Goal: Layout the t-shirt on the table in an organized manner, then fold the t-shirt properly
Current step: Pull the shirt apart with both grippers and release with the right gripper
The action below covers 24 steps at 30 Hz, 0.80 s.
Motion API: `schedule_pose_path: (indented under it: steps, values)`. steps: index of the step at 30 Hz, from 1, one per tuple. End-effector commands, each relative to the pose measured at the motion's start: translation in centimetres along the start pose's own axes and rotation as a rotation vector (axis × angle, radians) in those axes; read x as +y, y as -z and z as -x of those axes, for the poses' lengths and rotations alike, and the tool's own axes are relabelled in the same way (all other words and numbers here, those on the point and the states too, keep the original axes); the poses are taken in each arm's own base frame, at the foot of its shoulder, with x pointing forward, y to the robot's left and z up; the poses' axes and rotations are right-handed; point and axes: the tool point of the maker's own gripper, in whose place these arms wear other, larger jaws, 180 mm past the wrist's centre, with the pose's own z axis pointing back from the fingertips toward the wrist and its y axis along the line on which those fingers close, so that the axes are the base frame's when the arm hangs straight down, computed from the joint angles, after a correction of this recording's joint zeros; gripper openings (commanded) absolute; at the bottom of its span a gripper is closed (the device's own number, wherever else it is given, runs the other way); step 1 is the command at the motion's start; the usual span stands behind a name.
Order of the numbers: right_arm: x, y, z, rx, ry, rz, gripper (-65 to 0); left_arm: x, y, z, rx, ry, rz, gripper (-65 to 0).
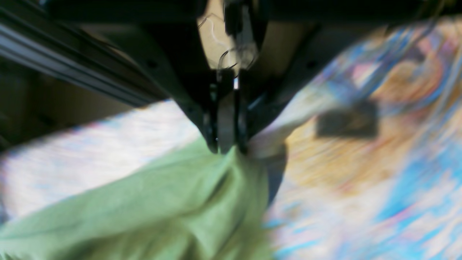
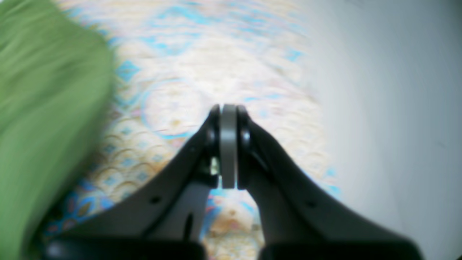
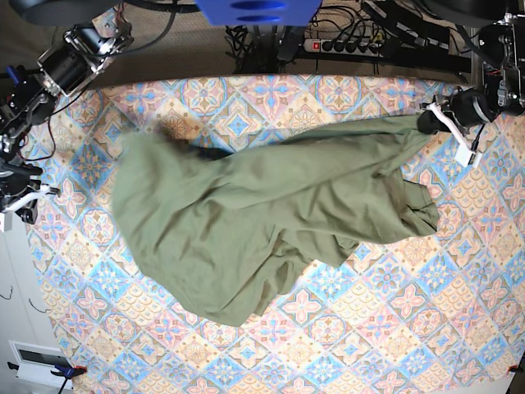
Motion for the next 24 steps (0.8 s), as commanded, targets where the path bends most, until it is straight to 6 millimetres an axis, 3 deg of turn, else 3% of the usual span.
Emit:
schedule_pose_path:
  steps: [1,7,11,18,24]
  values:
    - [-0.4,-0.5,-2.3,-0.068,-0.022,0.005,-64.7,-0.8,-0.2,-0.8,-0.02,0.023,0.027,-65.0]
    - [-0.2,-0.5,-2.0,-0.055,-0.032,0.002,-64.7,-1.5,0.4,0.8,0.063,0.065,0.049,-65.0]
    - [0.6,-1.2,1.2,0.057,-0.084,-0.013,-64.3,-0.5,0.1,1.0,0.084,0.092,0.01,-65.0]
    - [7.7,-0.6,4.2,0.16,-0.265,-0.187,-61.7,2.7,-0.8,-0.7,0.056,0.214,-0.154,-65.0]
    - [12.7,-0.1,6.6,0.222,-0.339,-0.324,-43.2,4.6,-1.4,-0.8,0.078,0.279,-0.251,-65.0]
